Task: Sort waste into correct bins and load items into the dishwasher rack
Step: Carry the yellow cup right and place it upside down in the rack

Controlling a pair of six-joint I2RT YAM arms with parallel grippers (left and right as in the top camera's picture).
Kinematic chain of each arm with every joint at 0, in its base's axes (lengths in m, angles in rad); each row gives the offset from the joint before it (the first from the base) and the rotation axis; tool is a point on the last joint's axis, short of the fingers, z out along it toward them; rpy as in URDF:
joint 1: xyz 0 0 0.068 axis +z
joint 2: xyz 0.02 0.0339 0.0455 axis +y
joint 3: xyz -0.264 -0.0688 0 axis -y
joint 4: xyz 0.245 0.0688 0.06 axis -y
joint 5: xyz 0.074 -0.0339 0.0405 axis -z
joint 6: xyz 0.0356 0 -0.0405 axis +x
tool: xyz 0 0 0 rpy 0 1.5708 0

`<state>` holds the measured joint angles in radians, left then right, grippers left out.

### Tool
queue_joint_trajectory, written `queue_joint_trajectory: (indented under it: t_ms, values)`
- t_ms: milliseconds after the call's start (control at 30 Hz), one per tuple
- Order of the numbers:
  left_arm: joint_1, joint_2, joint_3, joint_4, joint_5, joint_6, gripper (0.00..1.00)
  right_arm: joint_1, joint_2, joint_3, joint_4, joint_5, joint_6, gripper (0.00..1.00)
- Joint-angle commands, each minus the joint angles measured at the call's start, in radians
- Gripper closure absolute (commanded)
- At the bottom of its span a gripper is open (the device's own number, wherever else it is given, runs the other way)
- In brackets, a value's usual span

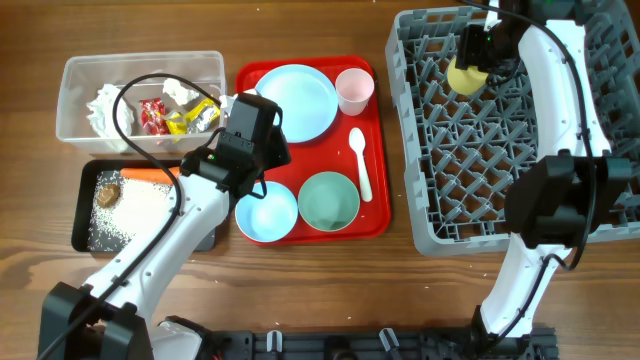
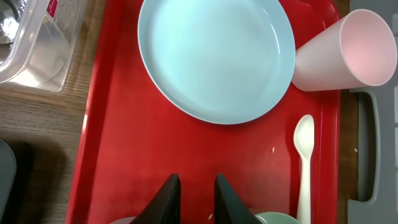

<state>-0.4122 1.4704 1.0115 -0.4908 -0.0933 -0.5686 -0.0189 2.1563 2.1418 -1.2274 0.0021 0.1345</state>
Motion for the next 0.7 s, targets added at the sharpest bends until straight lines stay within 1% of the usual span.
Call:
queue_joint_trajectory:
  t_ms: [0, 267, 567, 600, 633, 667]
  values:
    - [-0.001, -0.021, 0.001, -0.001, -0.02, 0.016, 0.82, -0.003, 0.013, -0.018, 0.01, 0.018, -0.004, 0.96]
    - [-0.001, -0.021, 0.001, 0.0, -0.02, 0.015, 0.81, -0.003, 0.013, -0.139, 0.127, 0.018, -0.005, 0.96]
    - [-0.001, -0.021, 0.001, 0.0, -0.02, 0.016, 0.78, -0.003, 0.013, -0.235, 0.204, 0.018, -0.005, 0.94]
    - [-0.001, -0.021, 0.001, 0.0, -0.02, 0.016, 0.78, -0.003, 0.013, -0.244, 0.215, 0.018, -0.005, 0.92]
    - [-0.001, -0.021, 0.001, 0.0, -0.02, 0.016, 0.78, -0.003, 0.013, -0.251, 0.225, 0.018, -0.005, 0.82]
    - [-0.001, -0.021, 0.001, 0.001, -0.02, 0.016, 0.78, -0.003, 0.013, -0.252, 0.23, 0.018, -0.007, 0.7]
